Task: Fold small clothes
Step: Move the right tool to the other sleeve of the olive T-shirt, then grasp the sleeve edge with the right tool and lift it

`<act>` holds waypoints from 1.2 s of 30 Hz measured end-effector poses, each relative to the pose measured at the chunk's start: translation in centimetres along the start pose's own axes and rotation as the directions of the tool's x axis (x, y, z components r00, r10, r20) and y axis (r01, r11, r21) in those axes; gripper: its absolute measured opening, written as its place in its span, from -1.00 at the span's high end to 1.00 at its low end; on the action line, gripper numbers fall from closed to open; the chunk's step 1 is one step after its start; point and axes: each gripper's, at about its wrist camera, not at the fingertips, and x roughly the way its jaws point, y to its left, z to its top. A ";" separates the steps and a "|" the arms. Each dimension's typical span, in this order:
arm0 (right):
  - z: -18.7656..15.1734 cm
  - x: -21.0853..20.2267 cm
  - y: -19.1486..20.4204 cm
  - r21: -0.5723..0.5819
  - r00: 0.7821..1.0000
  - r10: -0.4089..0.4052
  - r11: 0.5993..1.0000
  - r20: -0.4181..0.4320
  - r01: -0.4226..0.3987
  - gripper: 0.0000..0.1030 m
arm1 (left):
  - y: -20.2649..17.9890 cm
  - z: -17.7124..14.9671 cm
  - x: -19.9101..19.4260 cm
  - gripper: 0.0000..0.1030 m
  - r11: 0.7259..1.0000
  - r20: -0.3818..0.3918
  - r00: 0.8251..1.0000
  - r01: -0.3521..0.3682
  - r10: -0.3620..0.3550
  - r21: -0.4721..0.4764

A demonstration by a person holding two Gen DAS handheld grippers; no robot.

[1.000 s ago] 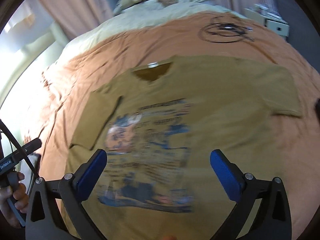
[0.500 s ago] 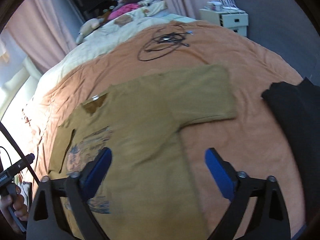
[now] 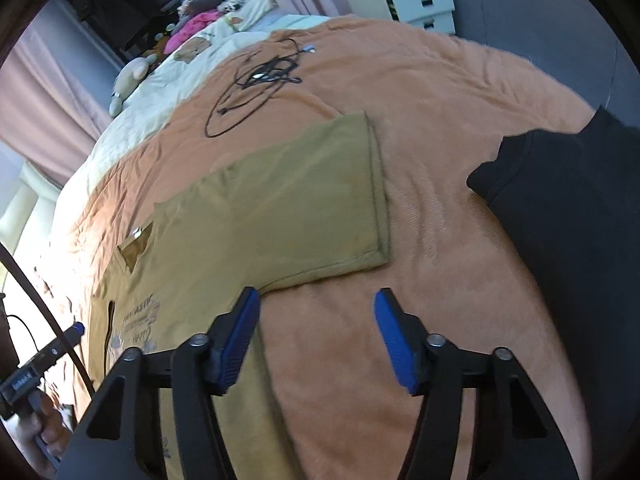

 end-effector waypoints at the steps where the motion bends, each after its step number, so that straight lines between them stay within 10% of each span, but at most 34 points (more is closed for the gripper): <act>1: 0.4 0.7 -0.5 0.008 1.000 0.000 1.000 -0.005 0.000 -0.06 | -0.3 0.2 0.6 0.22 1.000 -0.006 1.000 0.007 -0.007 0.003; 16: 4.9 7.1 -3.0 0.078 0.999 0.011 0.997 -0.052 -0.007 0.32 | -2.5 2.2 10.9 0.69 0.997 -0.109 0.991 0.077 -0.074 0.019; 22: 4.8 6.8 -2.2 0.014 0.999 0.004 1.000 -0.041 -0.003 0.95 | -4.2 2.7 13.5 0.72 0.992 -0.133 0.984 0.121 -0.116 0.030; 36: 5.5 1.1 3.4 -0.104 0.993 0.119 0.988 0.020 -0.116 1.00 | -6.0 2.2 14.7 0.81 0.977 -0.171 0.963 0.211 -0.207 0.008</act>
